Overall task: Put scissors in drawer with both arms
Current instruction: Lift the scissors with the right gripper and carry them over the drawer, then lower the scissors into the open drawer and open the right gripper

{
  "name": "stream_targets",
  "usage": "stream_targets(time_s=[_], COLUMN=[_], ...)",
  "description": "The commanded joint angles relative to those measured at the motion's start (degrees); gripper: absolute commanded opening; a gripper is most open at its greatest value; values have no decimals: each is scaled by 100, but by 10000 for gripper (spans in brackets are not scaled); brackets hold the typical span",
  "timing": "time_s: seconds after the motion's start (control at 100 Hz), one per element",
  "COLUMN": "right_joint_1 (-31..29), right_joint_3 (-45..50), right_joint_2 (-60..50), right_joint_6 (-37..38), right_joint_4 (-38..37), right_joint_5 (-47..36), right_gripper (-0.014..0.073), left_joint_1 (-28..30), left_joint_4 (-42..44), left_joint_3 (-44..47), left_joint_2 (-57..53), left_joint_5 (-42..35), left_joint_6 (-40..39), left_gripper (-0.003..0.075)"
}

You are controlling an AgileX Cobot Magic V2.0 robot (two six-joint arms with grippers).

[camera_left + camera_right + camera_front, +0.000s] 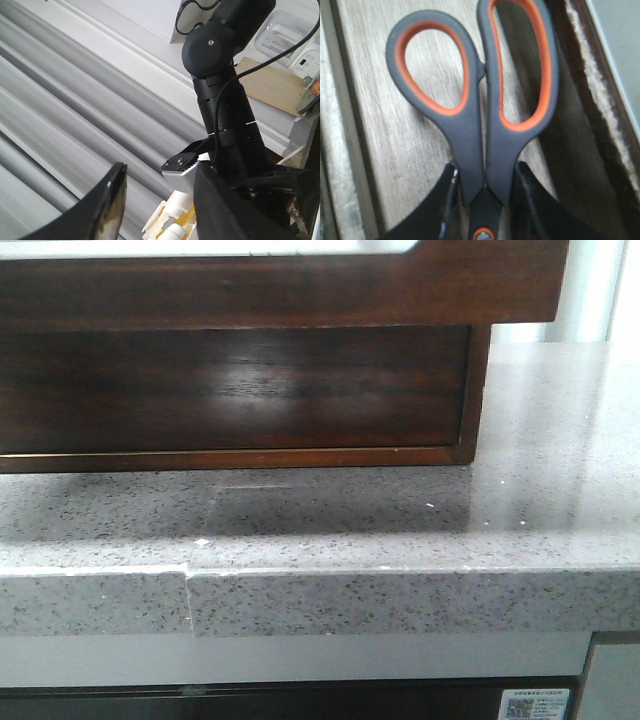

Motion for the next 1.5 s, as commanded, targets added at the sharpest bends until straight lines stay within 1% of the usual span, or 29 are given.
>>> stream_targets(time_s=[0.0,0.06,0.13,0.5,0.57,0.64,0.68,0.77,0.87,0.9,0.98,1.06,1.19,1.26,1.32,1.39,1.49], right_joint_1=[-13,-13,-13,-23,-24,-24,-24,-31,-31,-31,-31,-31,-31,-31,-31,-31,-31], right_joint_3=[-190,-190,-190,-217,-217,-217,-217,-217,-217,-217,-206,-206,-197,-197,-152,29,468], right_joint_2=[-215,-215,-215,-329,-482,-686,-830,-1148,-1483,-1595,-1846,-2104,-2505,-2731,-2945,-3207,-3656], right_joint_6=[26,26,26,79,151,183,183,183,183,183,191,333,450,591,591,591,591], right_joint_4=[-29,-29,-29,-39,-39,-39,-39,-39,-39,-39,-39,-39,-39,-39,-39,-39,-39], right_joint_5=[-166,-166,-151,-98,-250,-391,-453,-498,-434,-390,-362,-368,-368,-368,-406,-581,-870], right_gripper=[97,192,254,259,232,180,141,48,-20,-41,-50,-50,-50,-50,-50,-50,-50], left_joint_1=[-43,-43,-43,-43,-43,-43,-43,-43,-43,-43,-43,-43,-43,-43,-43,-43,-43], left_joint_4=[-330,-330,-330,-330,-330,-330,-330,-330,-330,-330,-330,-330,-330,-330,-330,-330,-330], left_joint_3=[-195,-195,-195,-195,-195,-195,-195,-195,-195,-195,-195,-183,-147,-134,-123,-88,37], left_joint_2=[34,34,34,34,34,21,6,-78,-203,-255,-391,-528,-789,-951,-1091,-1244,-1447], left_joint_5=[-141,-141,-141,-141,-132,-119,-105,-70,-20,13,198,449,639,807,1000,1245,1502], left_joint_6=[-81,-81,-81,-81,-81,-81,-81,-81,-81,-92,-251,-645,-1114,-1592,-2175,-2644,-2767], left_gripper=[293,293,293,293,293,291,274,165,8,-23,-22,-22,-22,-22,-22,-22,-22])
